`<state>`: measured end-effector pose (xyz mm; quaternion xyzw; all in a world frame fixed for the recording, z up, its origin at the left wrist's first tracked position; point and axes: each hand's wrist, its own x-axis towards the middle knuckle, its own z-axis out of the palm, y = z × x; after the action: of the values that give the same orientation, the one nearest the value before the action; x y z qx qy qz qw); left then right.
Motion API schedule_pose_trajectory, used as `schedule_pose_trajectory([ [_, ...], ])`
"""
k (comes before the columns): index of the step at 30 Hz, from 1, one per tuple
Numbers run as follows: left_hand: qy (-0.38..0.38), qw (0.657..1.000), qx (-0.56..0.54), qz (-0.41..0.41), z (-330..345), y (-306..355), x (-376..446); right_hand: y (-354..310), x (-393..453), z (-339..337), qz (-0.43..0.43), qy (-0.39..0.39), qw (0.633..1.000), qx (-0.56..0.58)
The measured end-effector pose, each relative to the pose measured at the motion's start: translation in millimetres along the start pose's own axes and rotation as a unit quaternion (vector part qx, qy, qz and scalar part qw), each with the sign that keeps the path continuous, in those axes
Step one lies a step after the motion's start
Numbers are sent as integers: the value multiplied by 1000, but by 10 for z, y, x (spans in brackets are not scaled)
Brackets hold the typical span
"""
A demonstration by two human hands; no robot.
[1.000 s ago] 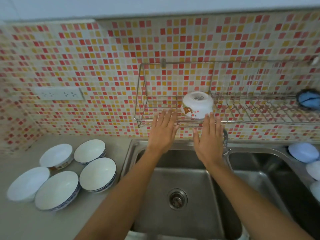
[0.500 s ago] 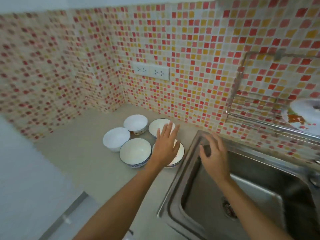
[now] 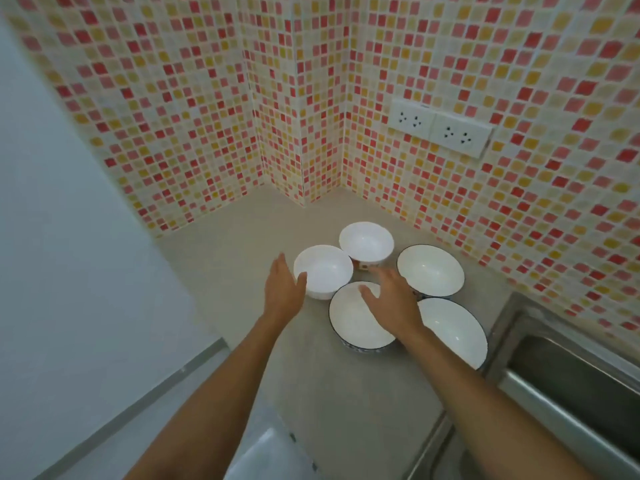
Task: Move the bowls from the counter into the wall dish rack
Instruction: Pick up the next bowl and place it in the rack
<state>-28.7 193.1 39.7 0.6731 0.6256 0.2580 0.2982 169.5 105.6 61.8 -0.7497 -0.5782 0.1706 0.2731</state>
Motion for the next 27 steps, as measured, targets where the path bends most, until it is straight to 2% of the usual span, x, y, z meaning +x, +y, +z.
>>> schedule_pose_trajectory([
  [3, -27, 979, -122, -163, 18, -151, 213, -84, 295, 269, 3, -32, 999, -18],
  [5, -43, 960, -159, -225, 58, -202, 323, -94, 438, 431, 32, -56, 998, -20],
  [11, -109, 954, -168, -225, 173, -191, 524, -65, 700, 691, 94, -132, 983, -91],
  [15, -121, 954, -173, -215, 205, -166, 541, -188, 705, 693, 103, -127, 981, -106],
  [18, -101, 951, -213, -200, 166, -118, 538, -236, 637, 665, 94, -96, 989, -60],
  [22, -95, 926, -314, -190, 25, 123, 522, -332, 467, 463, 81, -30, 995, 55],
  [27, -130, 892, -393, -178, 41, 688, 436, -283, 165, 15, 63, 34, 995, 73],
])
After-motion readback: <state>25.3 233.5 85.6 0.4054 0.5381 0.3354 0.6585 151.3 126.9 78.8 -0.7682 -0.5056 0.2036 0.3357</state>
